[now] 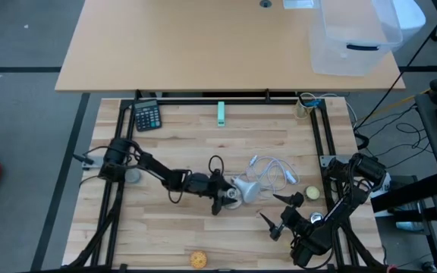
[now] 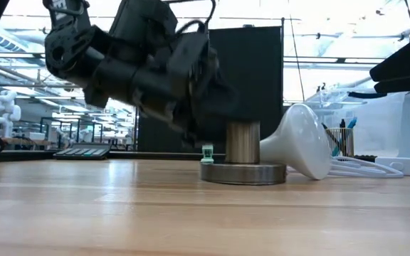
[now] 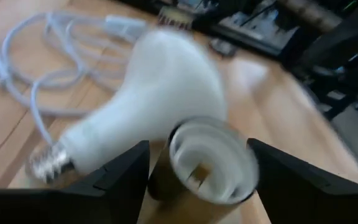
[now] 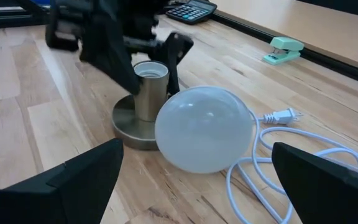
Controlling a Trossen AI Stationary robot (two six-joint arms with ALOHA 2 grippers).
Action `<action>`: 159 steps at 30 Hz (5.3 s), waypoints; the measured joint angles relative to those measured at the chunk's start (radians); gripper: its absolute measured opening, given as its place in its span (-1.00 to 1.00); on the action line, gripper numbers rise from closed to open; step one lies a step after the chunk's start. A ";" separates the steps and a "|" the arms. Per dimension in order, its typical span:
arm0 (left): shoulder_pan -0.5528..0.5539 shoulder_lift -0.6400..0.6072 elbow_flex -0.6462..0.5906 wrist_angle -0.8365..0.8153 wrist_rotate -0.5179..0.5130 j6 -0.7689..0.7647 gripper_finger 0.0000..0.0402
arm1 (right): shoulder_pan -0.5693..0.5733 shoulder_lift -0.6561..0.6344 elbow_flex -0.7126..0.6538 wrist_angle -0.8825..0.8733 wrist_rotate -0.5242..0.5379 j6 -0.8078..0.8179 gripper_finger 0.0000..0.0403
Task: Screw lightbulb
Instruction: Prepare the lamp
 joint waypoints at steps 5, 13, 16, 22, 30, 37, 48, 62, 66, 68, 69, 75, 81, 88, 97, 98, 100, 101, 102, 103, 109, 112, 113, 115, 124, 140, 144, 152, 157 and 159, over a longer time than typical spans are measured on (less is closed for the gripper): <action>-0.017 -0.086 0.000 -0.076 -0.002 0.081 0.33 | 0.000 0.000 0.000 0.001 -0.002 -0.013 0.99; 0.023 -0.302 0.006 -0.361 -0.092 0.359 0.33 | 0.000 0.000 0.000 0.000 -0.027 -0.019 0.99; 0.060 -0.326 0.034 -0.464 -0.163 0.477 0.33 | -0.002 0.000 0.001 0.001 -0.027 -0.026 0.99; 0.211 -0.263 0.240 -0.894 0.033 0.535 0.33 | -0.002 0.000 0.001 0.006 -0.027 -0.026 0.99; 0.294 -0.218 0.417 -1.129 0.172 0.683 0.33 | -0.002 0.000 0.000 0.008 -0.035 -0.033 0.99; 0.284 -0.159 0.456 -1.114 0.214 0.709 0.33 | -0.016 0.001 0.000 0.005 -0.035 -0.065 0.99; 0.259 -0.076 0.455 -1.063 0.219 0.688 0.33 | -0.090 0.001 0.000 0.079 -0.147 -0.264 0.99; 0.253 -0.074 0.455 -1.065 0.226 0.683 0.33 | -0.139 0.001 0.000 0.240 -0.207 -0.432 -0.06; 0.252 -0.074 0.455 -1.064 0.227 0.688 0.33 | -0.142 0.000 0.000 0.254 -0.214 -0.434 -0.70; 0.248 -0.074 0.455 -1.064 0.229 0.689 0.33 | -0.149 0.000 0.000 0.255 -0.226 -0.445 -0.92; 0.245 -0.074 0.455 -1.064 0.230 0.690 0.33 | -0.154 0.000 0.000 0.255 -0.235 -0.454 -0.95; 0.233 -0.074 0.455 -1.063 0.233 0.690 0.33 | -0.198 0.000 0.000 0.255 -0.289 -0.485 -0.98; 0.232 -0.074 0.455 -1.062 0.233 0.687 0.33 | -0.244 0.000 0.000 0.262 -0.299 -0.546 -1.00; 0.232 -0.074 0.455 -1.062 0.232 0.686 0.33 | -0.304 0.000 0.000 0.287 -0.306 -0.651 -1.00; 0.232 -0.074 0.454 -1.089 0.232 0.682 0.33 | -0.382 0.000 0.000 0.332 -0.307 -0.772 -1.00; 0.232 -0.074 0.454 -1.097 0.232 0.682 0.33 | -0.387 0.000 0.000 0.340 -0.307 -0.785 -1.00; 0.233 -0.074 0.454 -1.116 0.232 0.680 0.33 | -0.399 0.000 0.000 0.357 -0.307 -0.812 -1.00; 0.233 -0.074 0.454 -1.125 0.231 0.678 0.33 | -0.404 0.000 0.000 0.368 -0.307 -0.824 -1.00; 0.233 -0.074 0.454 -1.131 0.226 0.677 0.33 | -0.411 0.000 0.000 0.378 -0.307 -0.836 -1.00; 0.233 -0.074 0.454 -1.133 0.222 0.673 0.33 | -0.417 0.000 0.000 0.386 -0.307 -0.848 -1.00; 0.235 -0.074 0.454 -1.139 0.208 0.652 0.33 | -0.456 0.000 0.000 0.448 -0.308 -0.917 -1.00; 0.235 -0.075 0.454 -1.157 0.208 0.648 0.33 | -0.473 0.000 0.000 0.466 -0.310 -0.936 -1.00; 0.236 -0.075 0.454 -1.164 0.208 0.647 0.33 | -0.477 0.000 0.000 0.469 -0.310 -0.939 -1.00; 0.238 -0.075 0.454 -1.182 0.207 0.645 0.33 | -0.485 0.000 0.000 0.474 -0.308 -0.940 -1.00; 0.259 -0.034 0.455 -1.210 0.219 0.597 0.33 | -0.508 0.000 0.000 0.515 -0.309 -0.982 -1.00; 0.257 -0.024 0.455 -1.183 0.214 0.636 -0.06 | -0.507 0.000 -0.001 0.512 -0.308 -0.991 -1.00; 0.257 -0.024 0.454 -1.183 0.213 0.639 -0.09 | -0.504 0.000 -0.001 0.511 -0.307 -0.992 -1.00; 0.257 -0.026 0.454 -1.177 0.205 0.657 -0.10 | -0.504 0.000 -0.001 0.511 -0.307 -0.996 -1.00; 0.257 -0.026 0.454 -1.174 0.199 0.660 -0.11 | -0.494 0.000 0.000 0.513 -0.264 -1.014 -1.00; 0.257 -0.026 0.454 -1.171 0.199 0.663 -0.11 | -0.487 -0.001 0.014 0.500 -0.242 -1.027 -1.00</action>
